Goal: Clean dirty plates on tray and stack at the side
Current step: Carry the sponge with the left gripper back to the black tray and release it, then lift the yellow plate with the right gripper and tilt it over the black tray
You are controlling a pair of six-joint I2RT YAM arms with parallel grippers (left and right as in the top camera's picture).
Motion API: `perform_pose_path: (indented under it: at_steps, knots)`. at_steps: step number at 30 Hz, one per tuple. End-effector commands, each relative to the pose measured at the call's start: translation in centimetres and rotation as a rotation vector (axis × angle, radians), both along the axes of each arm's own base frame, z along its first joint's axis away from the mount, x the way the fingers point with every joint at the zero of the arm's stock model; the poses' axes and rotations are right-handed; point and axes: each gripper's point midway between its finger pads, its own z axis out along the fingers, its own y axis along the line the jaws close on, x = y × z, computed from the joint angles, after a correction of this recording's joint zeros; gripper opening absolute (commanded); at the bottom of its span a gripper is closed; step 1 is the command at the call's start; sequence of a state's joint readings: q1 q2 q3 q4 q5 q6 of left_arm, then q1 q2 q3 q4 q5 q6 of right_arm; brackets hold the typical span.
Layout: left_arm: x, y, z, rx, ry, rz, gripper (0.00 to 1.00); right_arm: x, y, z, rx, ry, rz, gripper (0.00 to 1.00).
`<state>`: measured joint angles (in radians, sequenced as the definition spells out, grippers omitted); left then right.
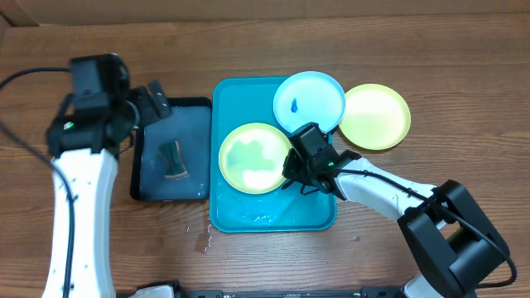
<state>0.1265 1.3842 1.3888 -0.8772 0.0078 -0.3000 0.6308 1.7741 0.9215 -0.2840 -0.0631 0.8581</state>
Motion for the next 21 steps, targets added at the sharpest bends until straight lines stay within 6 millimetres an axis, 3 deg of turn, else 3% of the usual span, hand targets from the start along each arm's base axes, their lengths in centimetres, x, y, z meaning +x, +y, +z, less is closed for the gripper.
perform_pose_path:
  at_steps: [1,9,16,21]
  knots:
    - [-0.4,-0.5,0.9,-0.037,-0.023,-0.001,1.0,0.1,0.2,-0.1,0.003,-0.008,0.004,0.04]
    - [-0.1,-0.5,0.1,-0.04,0.0,-0.001,1.0,0.5,0.8,1.7,0.02,-0.014,0.022,0.04]
    - [-0.1,-0.4,0.0,-0.041,0.002,-0.001,1.0,1.9,1.6,8.0,0.023,-0.087,0.069,0.04]
    - [-0.1,-0.4,0.0,-0.041,0.003,-0.001,1.0,2.1,1.6,11.5,-0.008,-0.065,0.076,0.04]
